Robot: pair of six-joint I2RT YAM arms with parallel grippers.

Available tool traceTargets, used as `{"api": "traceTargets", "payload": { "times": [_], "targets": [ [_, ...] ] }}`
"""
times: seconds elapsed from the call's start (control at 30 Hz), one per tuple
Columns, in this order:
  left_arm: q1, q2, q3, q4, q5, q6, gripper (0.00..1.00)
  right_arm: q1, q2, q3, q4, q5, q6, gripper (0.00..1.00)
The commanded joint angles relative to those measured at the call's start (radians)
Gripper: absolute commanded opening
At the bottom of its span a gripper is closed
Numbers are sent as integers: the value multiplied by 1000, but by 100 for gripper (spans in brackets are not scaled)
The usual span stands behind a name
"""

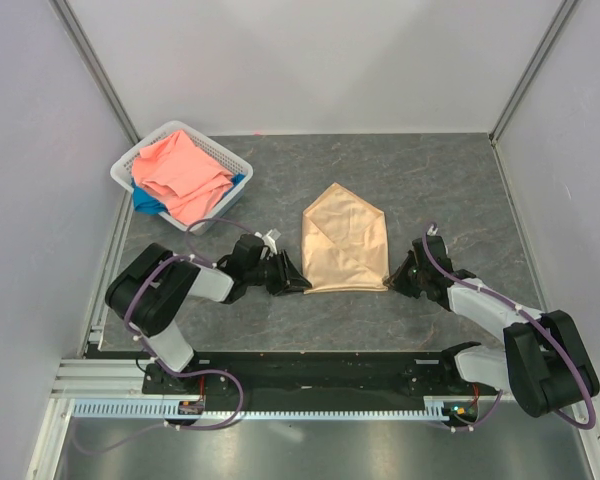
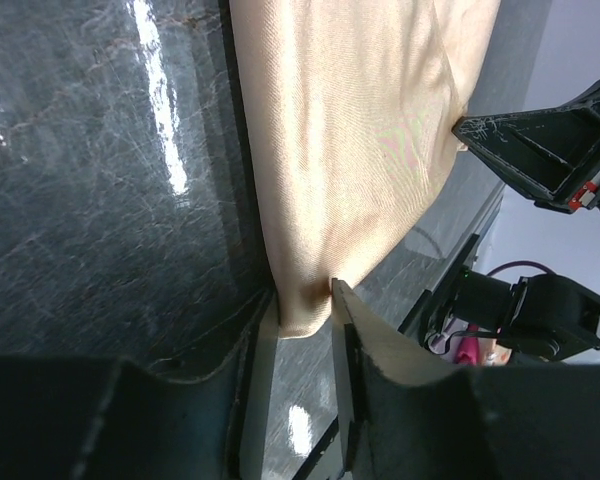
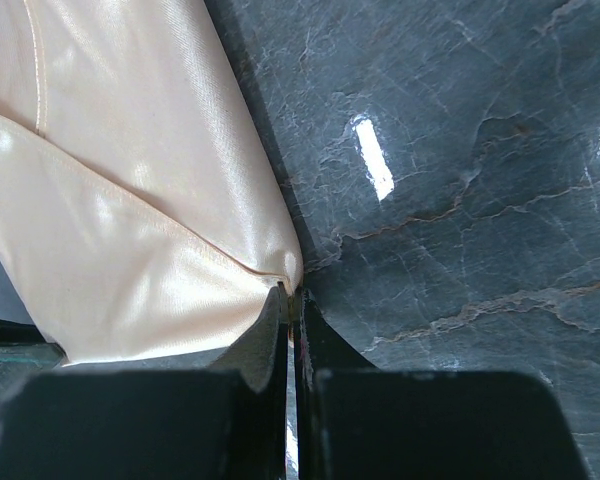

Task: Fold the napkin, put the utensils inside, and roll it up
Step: Roll the napkin with the utensil

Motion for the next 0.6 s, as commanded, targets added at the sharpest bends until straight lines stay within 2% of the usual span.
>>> {"api": "traceTargets", "payload": {
  "times": [0.0,0.27,0.33,0.37,0.4,0.43,0.5,0.53,0.57],
  "targets": [
    [-16,63,-29,-121,-136,21,33,8,-13,-5,11,-8,16,0],
    [-16,69,19,-118,-93,26,18,9,-10,-14,21,1,7,0],
    [-16,69,39,-123,-70,27,12,8,-13,-11,18,6,-2,0],
    [-16,67,48,-127,-64,27,7,8,-16,-6,15,9,-18,4],
    [-16,64,56,-137,-50,32,5,9,-21,1,11,21,-30,9],
    [-14,61,71,-150,-41,32,3,9,-25,9,-12,35,-47,27],
    [-10,55,85,-161,-6,29,2,14,-56,49,-73,76,-114,46],
    [-8,54,99,-163,9,24,2,29,-71,64,-89,134,-142,61],
    [-1,52,106,-178,25,23,2,37,-99,92,-97,147,-168,66]
  ]
}}
